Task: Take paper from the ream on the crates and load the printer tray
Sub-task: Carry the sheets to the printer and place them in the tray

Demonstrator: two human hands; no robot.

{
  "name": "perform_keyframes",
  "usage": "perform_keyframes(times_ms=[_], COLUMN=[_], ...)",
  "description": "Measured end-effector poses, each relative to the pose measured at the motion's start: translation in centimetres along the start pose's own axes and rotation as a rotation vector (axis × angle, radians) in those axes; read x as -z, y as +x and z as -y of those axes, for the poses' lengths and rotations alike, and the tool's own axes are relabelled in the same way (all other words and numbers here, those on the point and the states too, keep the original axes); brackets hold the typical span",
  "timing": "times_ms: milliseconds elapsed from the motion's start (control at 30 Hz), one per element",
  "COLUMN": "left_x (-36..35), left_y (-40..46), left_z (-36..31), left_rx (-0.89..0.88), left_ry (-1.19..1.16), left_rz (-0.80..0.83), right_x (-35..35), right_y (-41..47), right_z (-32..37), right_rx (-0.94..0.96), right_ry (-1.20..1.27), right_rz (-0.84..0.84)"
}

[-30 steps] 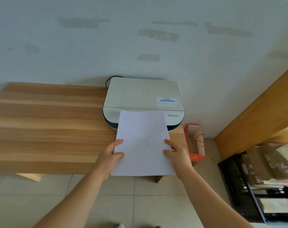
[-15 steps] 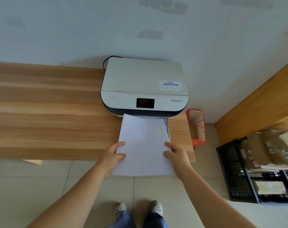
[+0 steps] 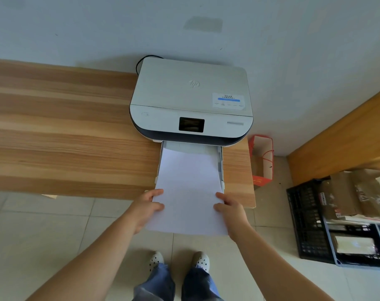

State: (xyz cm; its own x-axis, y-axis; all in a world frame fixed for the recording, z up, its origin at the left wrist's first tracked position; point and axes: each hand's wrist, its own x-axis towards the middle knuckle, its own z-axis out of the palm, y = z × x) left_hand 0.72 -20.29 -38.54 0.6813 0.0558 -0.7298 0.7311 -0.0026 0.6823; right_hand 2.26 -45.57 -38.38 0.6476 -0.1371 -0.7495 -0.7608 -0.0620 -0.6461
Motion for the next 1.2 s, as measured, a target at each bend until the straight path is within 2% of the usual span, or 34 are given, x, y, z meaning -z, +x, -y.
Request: perform_keyframes(times_ms=[467, 767, 967, 1200], left_x=[-0.8, -0.7, -1.0, -1.0], left_y=[0.8, 3.0, 5.6, 8.5], left_z=[0.3, -2.1, -4.0, -6.1], left_rx=[0.044, 0.025, -0.030, -0.107], left_ry=[-0.072, -0.046, 0.057, 0.285], left_rz=[-0.012, -0.034, -0.082, -0.236], right_x=[0.7, 0.2, -0.5, -1.5], right_y=[0.9, 3.0, 5.4, 8.1], right_z=[-0.3, 2.2, 4.5, 7.5], right_rx=[0.008, 0.008, 0.017, 0.031], right_ry=[0.041, 0.030, 0.011, -0.073], right_rz=[0.003, 0.004, 0.000, -0.018])
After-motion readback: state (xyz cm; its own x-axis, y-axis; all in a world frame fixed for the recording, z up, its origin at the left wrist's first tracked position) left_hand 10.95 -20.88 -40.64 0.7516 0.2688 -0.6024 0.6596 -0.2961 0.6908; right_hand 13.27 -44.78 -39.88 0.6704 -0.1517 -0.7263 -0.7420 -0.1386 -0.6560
